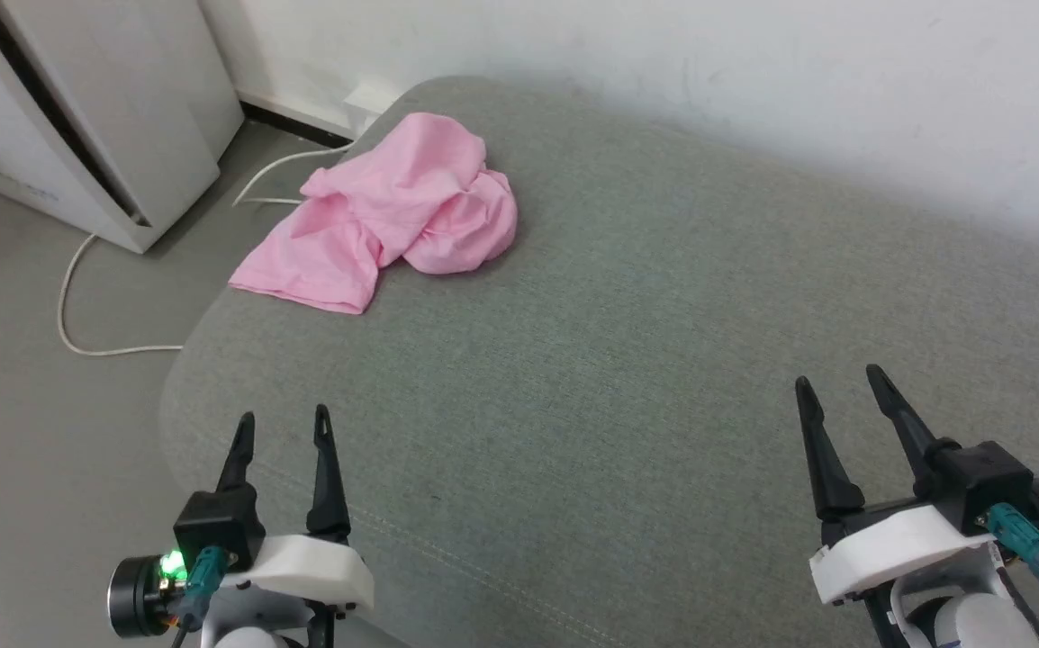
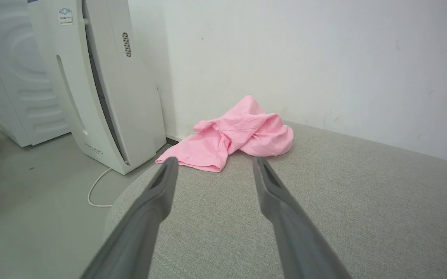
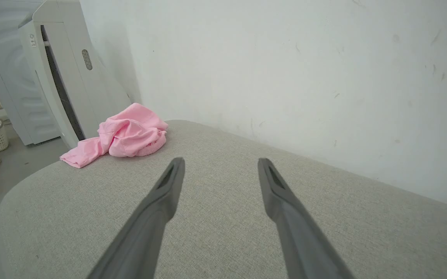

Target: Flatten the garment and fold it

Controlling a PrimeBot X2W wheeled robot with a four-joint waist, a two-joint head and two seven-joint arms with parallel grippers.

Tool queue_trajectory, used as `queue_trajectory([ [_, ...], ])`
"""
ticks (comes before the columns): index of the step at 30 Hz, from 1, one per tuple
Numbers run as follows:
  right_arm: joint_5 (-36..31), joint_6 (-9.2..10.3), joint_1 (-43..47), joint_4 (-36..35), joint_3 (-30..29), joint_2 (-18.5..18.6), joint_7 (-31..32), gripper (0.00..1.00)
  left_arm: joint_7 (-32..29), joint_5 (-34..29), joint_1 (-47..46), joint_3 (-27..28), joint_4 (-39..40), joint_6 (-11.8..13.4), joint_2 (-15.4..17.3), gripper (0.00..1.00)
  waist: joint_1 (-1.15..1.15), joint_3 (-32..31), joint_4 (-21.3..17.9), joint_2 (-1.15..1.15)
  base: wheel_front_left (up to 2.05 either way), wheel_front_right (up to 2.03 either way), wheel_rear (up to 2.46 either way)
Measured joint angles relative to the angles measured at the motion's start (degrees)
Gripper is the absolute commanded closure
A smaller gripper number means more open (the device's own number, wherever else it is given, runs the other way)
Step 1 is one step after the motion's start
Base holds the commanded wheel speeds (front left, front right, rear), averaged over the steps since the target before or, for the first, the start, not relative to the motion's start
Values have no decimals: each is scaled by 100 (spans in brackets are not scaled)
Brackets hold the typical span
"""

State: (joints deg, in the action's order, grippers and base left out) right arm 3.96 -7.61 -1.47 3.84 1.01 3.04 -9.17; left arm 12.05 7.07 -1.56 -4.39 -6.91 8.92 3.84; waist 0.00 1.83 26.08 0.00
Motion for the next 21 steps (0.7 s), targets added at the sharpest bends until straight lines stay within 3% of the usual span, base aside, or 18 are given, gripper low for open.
queue_trajectory([
  [21,83,1,-70,70,70,-3,-170,0,240,104,-36,-92,-180,174,46,0,0,62,454,0,0,0,0],
])
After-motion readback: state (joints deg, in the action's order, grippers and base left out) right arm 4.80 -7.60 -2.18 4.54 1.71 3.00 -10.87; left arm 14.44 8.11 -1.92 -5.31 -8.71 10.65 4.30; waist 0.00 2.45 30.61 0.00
